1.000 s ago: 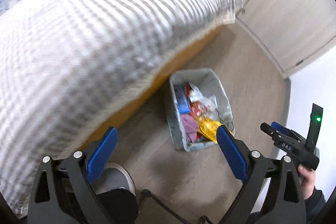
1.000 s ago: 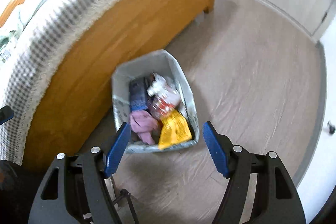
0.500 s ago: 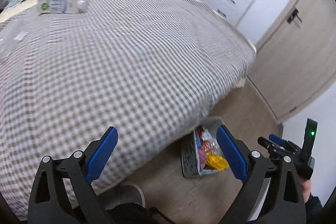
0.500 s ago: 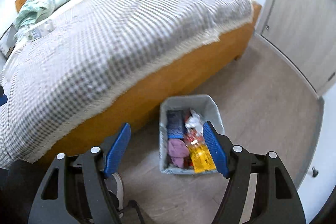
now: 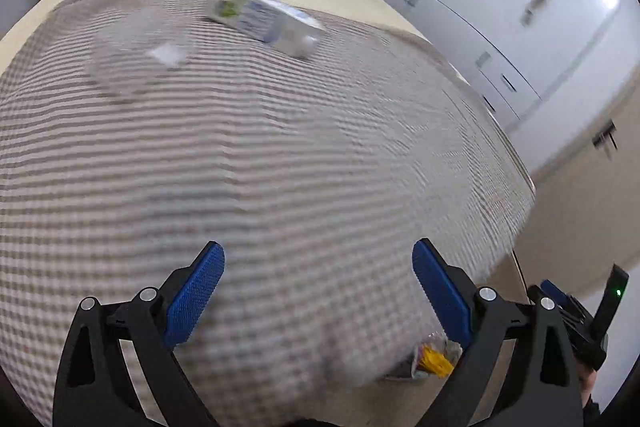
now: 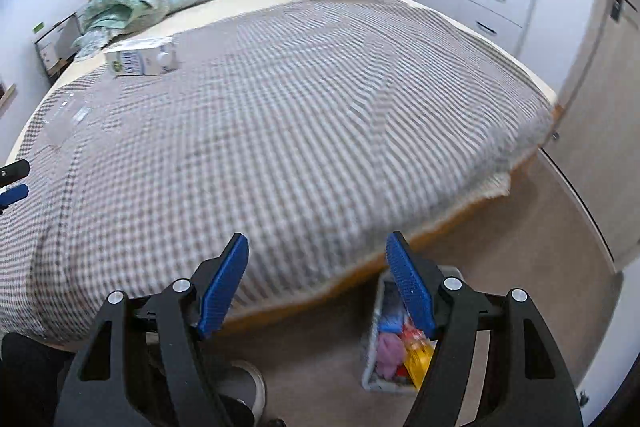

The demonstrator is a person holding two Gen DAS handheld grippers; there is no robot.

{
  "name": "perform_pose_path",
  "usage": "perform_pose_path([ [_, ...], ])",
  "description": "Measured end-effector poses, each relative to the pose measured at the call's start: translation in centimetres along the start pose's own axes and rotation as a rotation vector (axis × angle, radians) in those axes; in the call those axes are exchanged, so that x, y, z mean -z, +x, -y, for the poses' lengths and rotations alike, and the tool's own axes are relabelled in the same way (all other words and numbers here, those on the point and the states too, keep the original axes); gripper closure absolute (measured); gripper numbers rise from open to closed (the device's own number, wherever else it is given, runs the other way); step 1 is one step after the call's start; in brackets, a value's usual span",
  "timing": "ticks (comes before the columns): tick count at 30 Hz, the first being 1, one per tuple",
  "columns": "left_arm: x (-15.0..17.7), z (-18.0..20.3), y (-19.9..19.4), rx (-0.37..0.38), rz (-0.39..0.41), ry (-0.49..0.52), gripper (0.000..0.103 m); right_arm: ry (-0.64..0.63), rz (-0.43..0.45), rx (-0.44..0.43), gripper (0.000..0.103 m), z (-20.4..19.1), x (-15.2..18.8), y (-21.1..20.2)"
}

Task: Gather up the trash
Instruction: 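Move both open tools back over the milk carton and clear cup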

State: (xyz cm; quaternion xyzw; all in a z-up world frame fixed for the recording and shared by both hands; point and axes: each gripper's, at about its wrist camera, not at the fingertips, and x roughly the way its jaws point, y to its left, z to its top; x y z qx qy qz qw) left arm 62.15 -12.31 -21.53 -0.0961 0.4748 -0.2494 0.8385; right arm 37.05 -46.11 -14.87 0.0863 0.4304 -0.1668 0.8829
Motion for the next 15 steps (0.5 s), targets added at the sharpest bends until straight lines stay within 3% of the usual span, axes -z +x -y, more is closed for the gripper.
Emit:
perform_pose_path([
  [4, -3.2, -6.3, -0.8, 0.018, 0.031, -0.102, 0.011, -0.051, 0.017, -0.034, 0.034, -3.6, -2.6, 1.8],
  [10, -9.3, -18.5, -0.9, 0.101, 0.068, -0.356, 0.008, -0.137, 0.045, -0.101, 0.034, -8.8, -6.9, 4.1],
  [13, -12.5, -23.8, 1.0, 0.083, 0.044, -0.445, 0.008, -0.216, 0.057, -0.133, 0.034, -12.0, -9.5, 5.2],
  [15, -14.1, -25.6, 2.7, 0.091, 0.015, -0.444, 0.008, -0.294, 0.07, -0.16, 0.029, -14.5, -11.4, 5.9],
])
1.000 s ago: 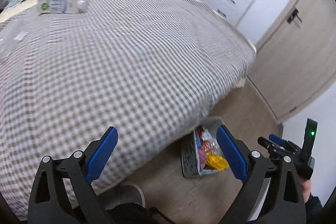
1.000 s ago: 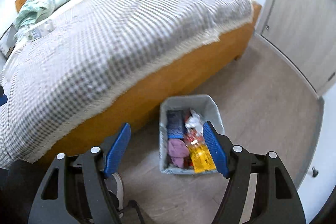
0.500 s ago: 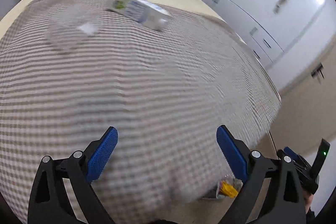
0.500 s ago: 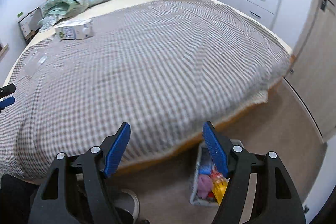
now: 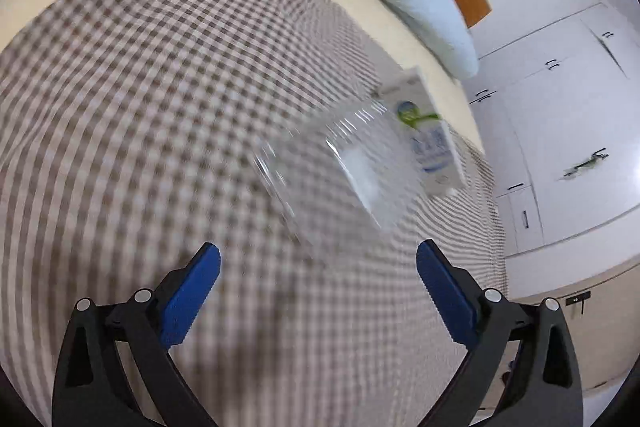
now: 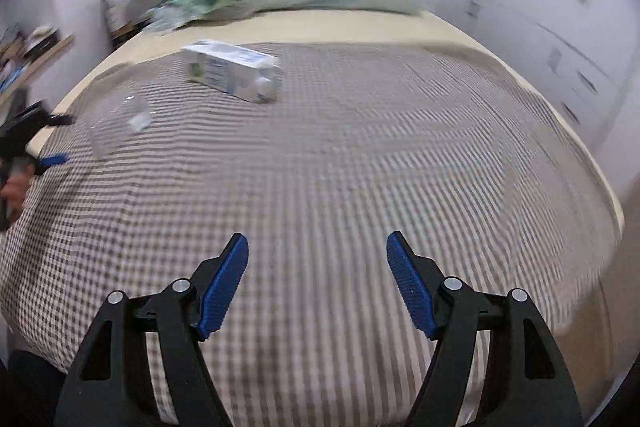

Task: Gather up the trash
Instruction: 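Move both open tools back over the milk carton and clear cup, then grasp the clear plastic container with the left tool while the right tool grasps the milk carton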

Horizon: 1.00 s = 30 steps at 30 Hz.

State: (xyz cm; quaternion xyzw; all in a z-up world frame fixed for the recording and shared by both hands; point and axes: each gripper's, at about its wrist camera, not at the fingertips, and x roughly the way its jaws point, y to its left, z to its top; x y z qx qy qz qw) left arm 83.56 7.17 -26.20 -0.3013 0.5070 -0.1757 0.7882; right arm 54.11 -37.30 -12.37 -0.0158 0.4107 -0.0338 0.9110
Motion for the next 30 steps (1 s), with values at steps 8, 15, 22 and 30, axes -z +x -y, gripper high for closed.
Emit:
perform_pose_path([
  [8, -6.4, -1.6, 4.4, 0.122, -0.112, 0.079, 0.008, -0.203, 0.037, -0.004, 0.028, -3.4, -7.8, 5.1],
  [15, -6.7, 0.7, 7.0, 0.182, -0.177, 0.084, 0.032, -0.267, 0.016, -0.097, 0.028, -4.6, -13.4, 11.0],
  [22, -4.4, 3.7, 3.3, 0.157, -0.016, 0.203, 0.043, -0.407, 0.001, -0.2, 0.018, -7.1, -19.7, 17.7],
  [30, -1.3, 9.1, -3.1, -0.251, 0.344, 0.467, 0.046, -0.53, -0.128, -0.249, 0.018, -11.9, -24.6, 26.9],
])
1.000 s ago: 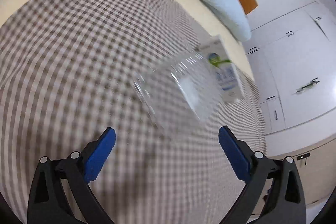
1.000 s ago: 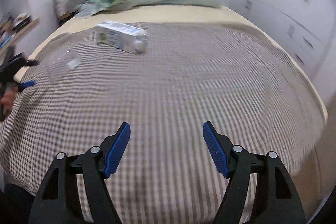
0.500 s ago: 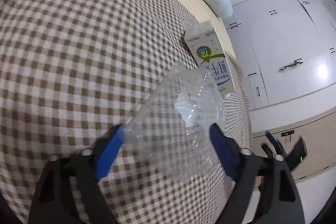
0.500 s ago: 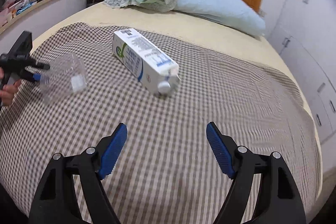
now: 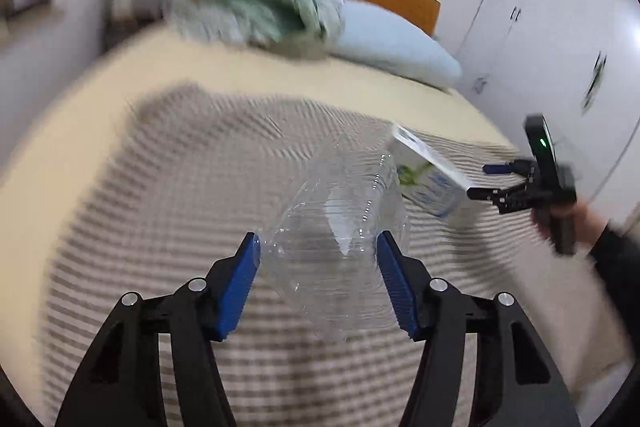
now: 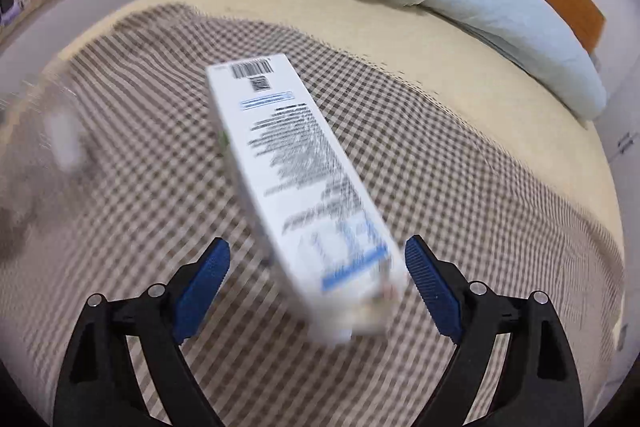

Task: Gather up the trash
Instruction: 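Grasp the clear plastic container with the left tool while the right tool grasps the milk carton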

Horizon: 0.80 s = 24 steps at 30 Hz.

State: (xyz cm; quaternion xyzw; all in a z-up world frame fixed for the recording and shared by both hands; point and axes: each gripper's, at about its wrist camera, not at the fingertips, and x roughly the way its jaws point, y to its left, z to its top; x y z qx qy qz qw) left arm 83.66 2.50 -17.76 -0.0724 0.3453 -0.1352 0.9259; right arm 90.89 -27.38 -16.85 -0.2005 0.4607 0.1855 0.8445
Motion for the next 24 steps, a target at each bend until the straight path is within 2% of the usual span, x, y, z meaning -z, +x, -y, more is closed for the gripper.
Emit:
perform_pose_path([
  [2, 0.8, 0.9, -0.5, -0.041, -0.004, 0.06, 0.045, -0.017, -0.034, -0.001, 0.018, 0.0, -0.7, 2.0],
  [4, 2.1, 1.4, 0.0, -0.004, -0.076, 0.073, 0.044, -0.001, -0.076, -0.016, 0.016, 0.4, -0.8, 3.7],
  [8, 4.0, 1.3, 0.1, 0.074, -0.119, 0.068, 0.042, 0.118, 0.0, -0.079, 0.017, 1.6, 0.1, 3.2],
  [13, 3.3, 1.5, 0.1, 0.08, -0.143, 0.036, 0.046, 0.2, -0.037, -0.086, 0.023, 2.8, 1.8, 2.4],
  [16, 3.0, 2.2, -1.1, 0.076, -0.135, 0.027, 0.047, 0.151, -0.075, -0.088, 0.027, 0.6, 3.7, 0.9],
  [21, 4.1, 3.7, -4.7, 0.037, -0.109, 0.025, 0.047, 0.064, -0.167, 0.022, 0.03, -4.8, 7.0, -3.4],
  [24, 4.7, 4.7, -7.2, 0.048, -0.091, 0.01, 0.047, 0.117, -0.212, 0.005, 0.031, -7.3, 10.1, -6.4],
])
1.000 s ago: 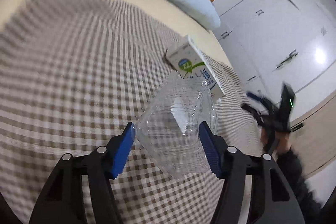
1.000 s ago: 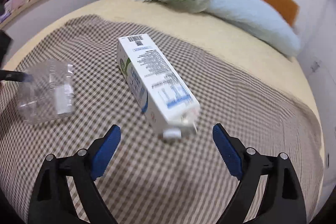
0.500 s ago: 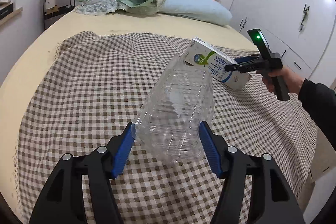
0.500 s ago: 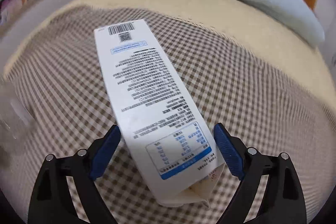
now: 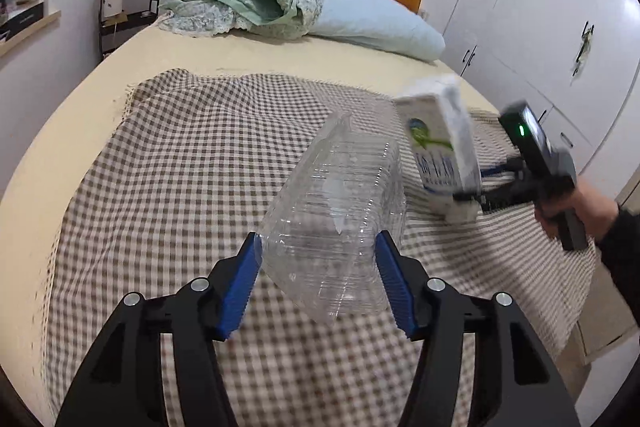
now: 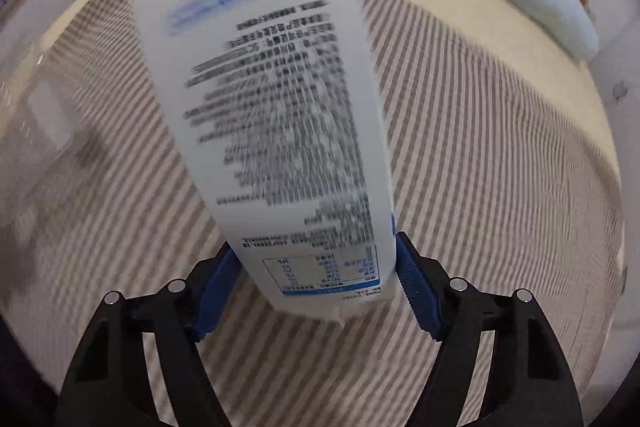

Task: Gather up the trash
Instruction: 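Grasp the clear plastic container with the left tool while the right tool grasps the milk carton, then carry the milk carton with the right tool down into the wastebasket while the left tool carries the container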

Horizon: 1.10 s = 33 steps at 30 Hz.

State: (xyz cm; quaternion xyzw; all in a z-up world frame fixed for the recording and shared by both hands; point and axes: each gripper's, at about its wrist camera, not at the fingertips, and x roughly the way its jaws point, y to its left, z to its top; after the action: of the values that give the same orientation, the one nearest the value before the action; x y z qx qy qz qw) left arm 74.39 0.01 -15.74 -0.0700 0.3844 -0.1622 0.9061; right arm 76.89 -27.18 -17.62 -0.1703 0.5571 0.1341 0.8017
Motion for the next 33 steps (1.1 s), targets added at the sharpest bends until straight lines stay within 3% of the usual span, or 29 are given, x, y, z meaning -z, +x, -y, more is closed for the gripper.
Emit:
perform_pose_path([
  [5, 1.5, 2.4, -5.0, 0.015, 0.03, 0.012, 0.047, 0.049, 0.014, -0.051, 0.032, -3.5, 7.3, -5.8],
  [9, 2.7, 4.2, -8.7, 0.018, 0.053, 0.026, 0.047, 0.106, -0.052, -0.137, 0.032, -5.2, 13.0, -10.1],
  [12, 4.5, 5.3, -9.9, 0.01, 0.057, 0.028, 0.047, 0.202, -0.138, -0.18, 0.031, -6.3, 17.3, -9.9],
  [14, 6.2, 5.9, -10.3, 0.001, 0.053, 0.027, 0.047, 0.263, -0.142, -0.165, 0.03, -7.4, 19.8, -8.9],
  [25, 11.3, 6.2, -12.3, -0.05, 0.01, 0.015, 0.047, 0.338, 0.227, -0.136, 0.028, -9.0, 25.0, -8.3],
  [30, 11.8, 7.5, -13.4, -0.055, 0.023, 0.008, 0.047, 0.388, 0.28, -0.167, 0.03, -7.7, 26.9, -9.2],
  [33, 12.0, 9.0, -14.0, -0.053, 0.032, 0.033, 0.047, 0.445, 0.303, -0.134, 0.031, -7.0, 28.5, -10.4],
])
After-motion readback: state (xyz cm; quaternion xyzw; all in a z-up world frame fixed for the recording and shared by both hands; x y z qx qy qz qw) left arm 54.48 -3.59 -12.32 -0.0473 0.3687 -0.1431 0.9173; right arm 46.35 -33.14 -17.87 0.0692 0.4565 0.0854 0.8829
